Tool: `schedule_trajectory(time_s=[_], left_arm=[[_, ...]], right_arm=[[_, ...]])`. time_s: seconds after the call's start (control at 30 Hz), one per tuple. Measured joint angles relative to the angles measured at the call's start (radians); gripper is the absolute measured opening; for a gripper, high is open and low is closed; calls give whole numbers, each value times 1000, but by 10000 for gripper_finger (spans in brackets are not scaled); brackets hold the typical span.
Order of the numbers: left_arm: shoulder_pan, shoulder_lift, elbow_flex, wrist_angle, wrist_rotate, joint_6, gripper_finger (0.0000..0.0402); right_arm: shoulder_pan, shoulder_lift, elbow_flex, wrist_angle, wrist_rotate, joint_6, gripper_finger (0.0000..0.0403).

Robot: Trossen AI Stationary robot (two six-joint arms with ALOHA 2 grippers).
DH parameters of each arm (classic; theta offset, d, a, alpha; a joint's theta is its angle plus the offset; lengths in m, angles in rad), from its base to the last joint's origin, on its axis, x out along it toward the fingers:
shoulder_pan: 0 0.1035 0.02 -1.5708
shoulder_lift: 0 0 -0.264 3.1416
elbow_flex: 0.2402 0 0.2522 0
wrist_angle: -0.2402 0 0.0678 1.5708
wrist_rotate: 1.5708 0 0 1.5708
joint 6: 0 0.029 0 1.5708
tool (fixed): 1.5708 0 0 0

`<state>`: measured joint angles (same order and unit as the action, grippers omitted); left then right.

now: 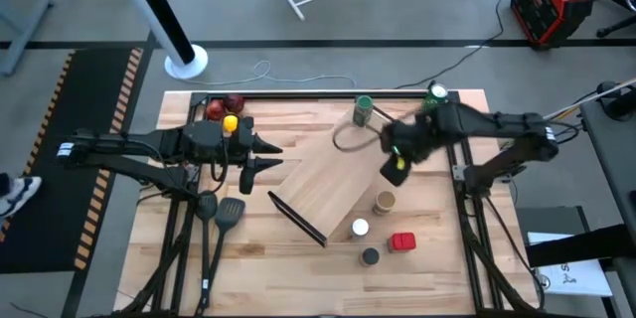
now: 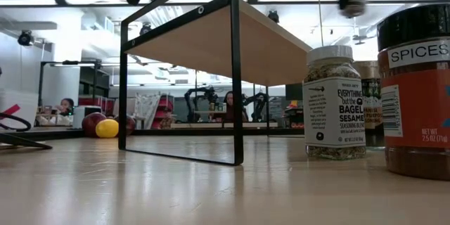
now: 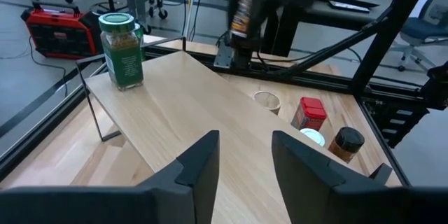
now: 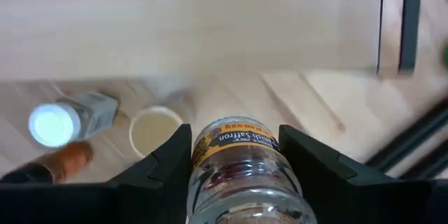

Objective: Shelf spices
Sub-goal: Put the brown seasoning bottle on the shelf aligned with the green seasoning bottle

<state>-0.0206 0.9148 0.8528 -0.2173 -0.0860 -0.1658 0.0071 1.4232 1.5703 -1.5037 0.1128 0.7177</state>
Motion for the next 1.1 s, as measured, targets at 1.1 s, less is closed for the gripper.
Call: schedule_trajectory(time_s=[1.1], left_arm=[[-20,0,-4,-72,1,-80,127]], right_arm=[[-346,331,138,-10,-59,-376,168]])
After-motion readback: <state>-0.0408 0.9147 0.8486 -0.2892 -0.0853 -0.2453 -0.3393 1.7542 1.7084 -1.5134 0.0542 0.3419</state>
